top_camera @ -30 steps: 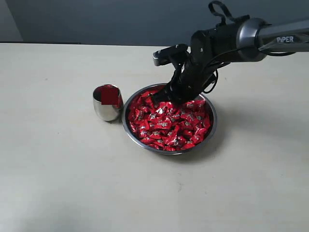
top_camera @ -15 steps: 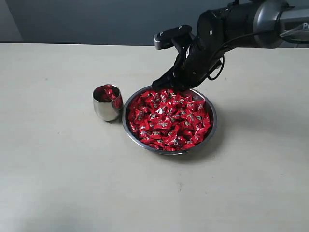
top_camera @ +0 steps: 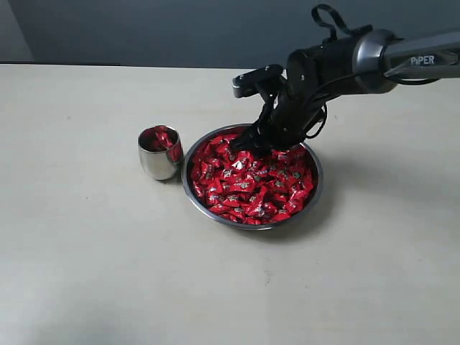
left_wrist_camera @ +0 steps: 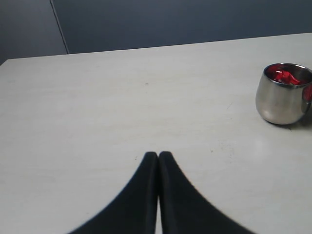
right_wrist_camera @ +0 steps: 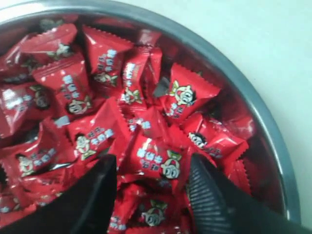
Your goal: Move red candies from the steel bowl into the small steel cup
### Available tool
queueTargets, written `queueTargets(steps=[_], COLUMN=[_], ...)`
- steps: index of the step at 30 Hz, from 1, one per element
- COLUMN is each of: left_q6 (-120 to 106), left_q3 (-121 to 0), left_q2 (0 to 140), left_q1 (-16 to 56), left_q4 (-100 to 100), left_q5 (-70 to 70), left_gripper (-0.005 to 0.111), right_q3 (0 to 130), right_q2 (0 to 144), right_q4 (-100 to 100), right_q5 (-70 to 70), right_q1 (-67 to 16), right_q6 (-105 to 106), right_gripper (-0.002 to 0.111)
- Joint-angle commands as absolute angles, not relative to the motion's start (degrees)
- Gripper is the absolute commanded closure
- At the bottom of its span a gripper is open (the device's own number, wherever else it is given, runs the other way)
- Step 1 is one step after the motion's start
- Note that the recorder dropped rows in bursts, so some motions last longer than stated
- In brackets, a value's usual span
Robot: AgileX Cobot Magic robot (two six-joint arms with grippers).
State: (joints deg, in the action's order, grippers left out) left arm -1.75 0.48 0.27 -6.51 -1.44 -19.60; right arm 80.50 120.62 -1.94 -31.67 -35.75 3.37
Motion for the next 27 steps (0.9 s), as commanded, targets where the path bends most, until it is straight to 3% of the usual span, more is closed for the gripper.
queueTargets(steps=[1, 4, 17, 20, 25, 27], left_q6=[-1.7, -1.7, -1.7, -1.7, -1.7, -1.7], left_q3=[0.0, 0.0, 0.0, 0.0, 0.0, 0.0], left_q2=[0.0, 0.0, 0.0, 0.0, 0.0, 0.0], left_q1=[-6.2, -6.2, -6.2, -6.2, -6.2, -6.2], left_q4=[-1.6, -1.6, -1.6, -1.6, -1.6, -1.6], left_q5=[-19.3, -19.3, -19.3, -19.3, -19.3, -19.3], left_gripper=[0.106, 0.106, 0.106, 0.106, 0.106, 0.106], right_q3=[80.3, 80.3, 80.3, 80.3, 80.3, 80.3], right_q2=[120.9, 120.9, 117.3, 118.0, 119.8, 120.4], right_q4=[-2.0, -3.5, -5.6, -5.9, -5.9, -6.1], right_q5=[-30.7, -30.7, -31.3, -31.3, -28.7, -27.5], right_q1=[-34.4, -34.4, -34.4, -34.4, -34.3, -34.3], right_q6=[2.8, 2.8, 3.0, 3.0, 3.0, 3.0], right_gripper=[0.082, 0.108, 0.108, 0.102, 0.065, 0.064])
